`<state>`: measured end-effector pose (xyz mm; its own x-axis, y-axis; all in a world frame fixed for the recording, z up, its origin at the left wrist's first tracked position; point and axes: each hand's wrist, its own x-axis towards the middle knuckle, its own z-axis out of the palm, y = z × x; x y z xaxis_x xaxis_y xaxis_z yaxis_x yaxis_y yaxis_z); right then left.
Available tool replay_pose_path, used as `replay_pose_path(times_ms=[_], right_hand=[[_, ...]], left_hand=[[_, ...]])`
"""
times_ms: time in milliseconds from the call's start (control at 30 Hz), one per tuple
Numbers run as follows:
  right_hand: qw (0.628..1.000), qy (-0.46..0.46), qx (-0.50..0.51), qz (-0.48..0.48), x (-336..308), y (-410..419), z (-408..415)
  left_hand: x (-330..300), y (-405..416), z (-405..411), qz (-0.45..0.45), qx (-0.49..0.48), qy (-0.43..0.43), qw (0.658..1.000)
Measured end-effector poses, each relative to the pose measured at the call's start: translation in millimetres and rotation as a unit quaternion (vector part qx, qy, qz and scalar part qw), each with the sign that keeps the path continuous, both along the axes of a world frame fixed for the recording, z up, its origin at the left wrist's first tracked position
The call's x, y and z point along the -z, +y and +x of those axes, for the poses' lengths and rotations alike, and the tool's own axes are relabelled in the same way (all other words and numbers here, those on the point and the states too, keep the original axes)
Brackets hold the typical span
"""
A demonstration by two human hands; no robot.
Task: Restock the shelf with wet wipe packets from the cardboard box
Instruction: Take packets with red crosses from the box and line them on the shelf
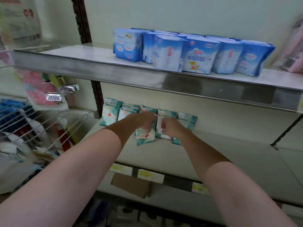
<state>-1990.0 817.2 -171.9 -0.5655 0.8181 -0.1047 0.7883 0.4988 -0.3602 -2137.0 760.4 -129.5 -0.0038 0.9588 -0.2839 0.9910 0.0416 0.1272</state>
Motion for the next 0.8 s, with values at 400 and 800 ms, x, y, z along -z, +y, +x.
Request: replay_pose_path(times_ms=[400,800], right_hand=[[1.0,-0.026,-0.008,0.007,-6,-61,-119],[0.998,-0.048,0.05,0.008,2,-86,-163]], left_hand=[[11,-56,-133,0.071,-0.053,-0.053,0.995],[29,-79,-195,0.031,-0.044,-0.101,0.993]])
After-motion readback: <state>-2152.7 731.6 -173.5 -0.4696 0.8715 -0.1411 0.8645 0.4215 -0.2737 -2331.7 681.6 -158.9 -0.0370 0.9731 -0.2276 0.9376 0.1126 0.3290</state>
